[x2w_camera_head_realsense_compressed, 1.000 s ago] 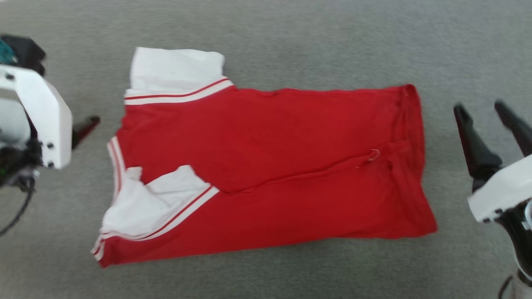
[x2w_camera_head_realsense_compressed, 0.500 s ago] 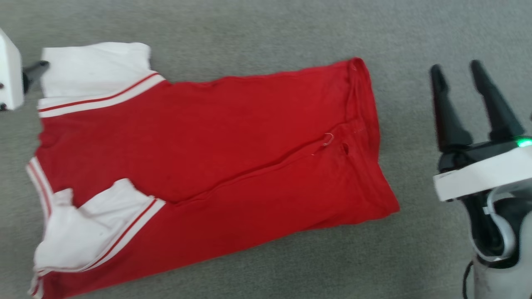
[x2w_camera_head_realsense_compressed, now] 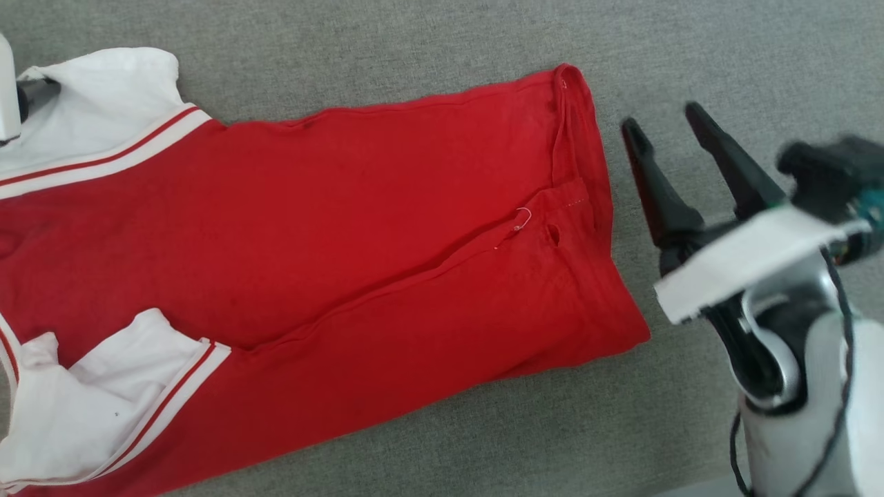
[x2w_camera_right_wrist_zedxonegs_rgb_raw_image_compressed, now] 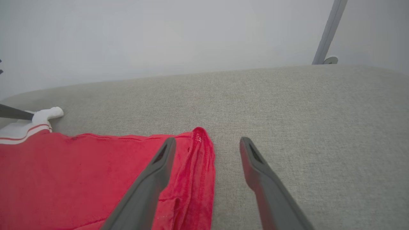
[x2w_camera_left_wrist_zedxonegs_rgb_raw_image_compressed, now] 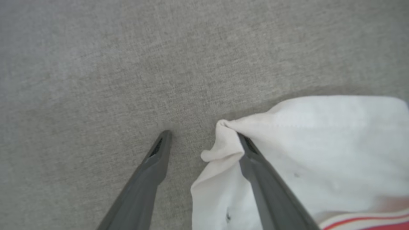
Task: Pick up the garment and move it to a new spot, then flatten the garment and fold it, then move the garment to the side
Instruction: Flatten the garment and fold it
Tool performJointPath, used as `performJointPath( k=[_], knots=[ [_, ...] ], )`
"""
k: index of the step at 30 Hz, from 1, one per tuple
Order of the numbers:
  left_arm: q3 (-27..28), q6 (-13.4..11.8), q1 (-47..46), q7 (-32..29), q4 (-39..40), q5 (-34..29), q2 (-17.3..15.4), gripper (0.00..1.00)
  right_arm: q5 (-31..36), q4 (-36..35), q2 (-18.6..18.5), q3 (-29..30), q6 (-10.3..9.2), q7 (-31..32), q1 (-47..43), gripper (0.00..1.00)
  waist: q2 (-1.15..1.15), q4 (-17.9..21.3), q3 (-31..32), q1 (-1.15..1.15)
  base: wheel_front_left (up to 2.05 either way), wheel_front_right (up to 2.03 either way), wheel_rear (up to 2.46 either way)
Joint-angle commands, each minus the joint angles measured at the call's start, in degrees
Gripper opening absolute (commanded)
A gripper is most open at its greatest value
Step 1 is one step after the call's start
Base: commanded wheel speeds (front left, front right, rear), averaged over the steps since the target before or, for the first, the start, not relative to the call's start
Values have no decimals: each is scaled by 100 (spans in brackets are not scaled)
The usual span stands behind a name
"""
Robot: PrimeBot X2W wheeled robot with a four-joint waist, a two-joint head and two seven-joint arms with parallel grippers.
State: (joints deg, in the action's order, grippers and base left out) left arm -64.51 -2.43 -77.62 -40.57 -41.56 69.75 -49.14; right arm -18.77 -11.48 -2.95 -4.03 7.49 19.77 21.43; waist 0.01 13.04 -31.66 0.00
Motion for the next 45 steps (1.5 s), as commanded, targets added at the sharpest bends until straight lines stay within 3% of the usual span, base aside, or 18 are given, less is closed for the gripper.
performJointPath(
  k=[1,2,7,13,23,24,25,26,34,45],
  knots=[
    [-169,38,274,-238,-181,68,223,100,31,110,6,-50,0,172,222,100,-1,7,-42,0,0,0,0],
    [-208,69,319,-367,-234,108,312,0,78,196,4,-75,-1,307,351,100,-1,2,-53,0,0,0,0],
    [-296,116,208,-652,-484,127,531,0,157,788,6,-195,0,1197,1077,100,-1,-65,-102,0,0,0,0],
    [-256,294,-53,-470,-666,42,818,0,401,1641,-4,-305,0,2411,1919,100,-1,-204,-148,0,0,0,0],
    [-214,590,-305,-166,-999,-31,1217,0,475,2769,-47,-679,1,3473,2520,100,-1,-415,-188,0,0,0,0],
    [-212,605,-315,-147,-1041,-27,1256,0,408,2853,-45,-700,1,3531,2518,89,-1,-442,-176,0,0,0,0],
    [-212,634,-336,-90,-1078,-47,1278,0,383,2895,-71,-758,3,3555,2540,37,-1,-469,-160,0,0,0,0],
    [-196,655,-354,-31,-1113,-52,1302,0,381,2915,-127,-784,4,3557,2554,0,-1,-497,-140,0,0,0,0],
    [-29,846,-437,193,-1207,140,1415,0,344,2611,-465,-528,-1,3031,2393,0,-1,-793,275,0,0,0,0],
    [-100,902,-130,-269,-505,375,1246,0,359,1738,-894,-239,-1,2537,1357,0,-1,-1306,1020,0,0,0,0]
  ],
)
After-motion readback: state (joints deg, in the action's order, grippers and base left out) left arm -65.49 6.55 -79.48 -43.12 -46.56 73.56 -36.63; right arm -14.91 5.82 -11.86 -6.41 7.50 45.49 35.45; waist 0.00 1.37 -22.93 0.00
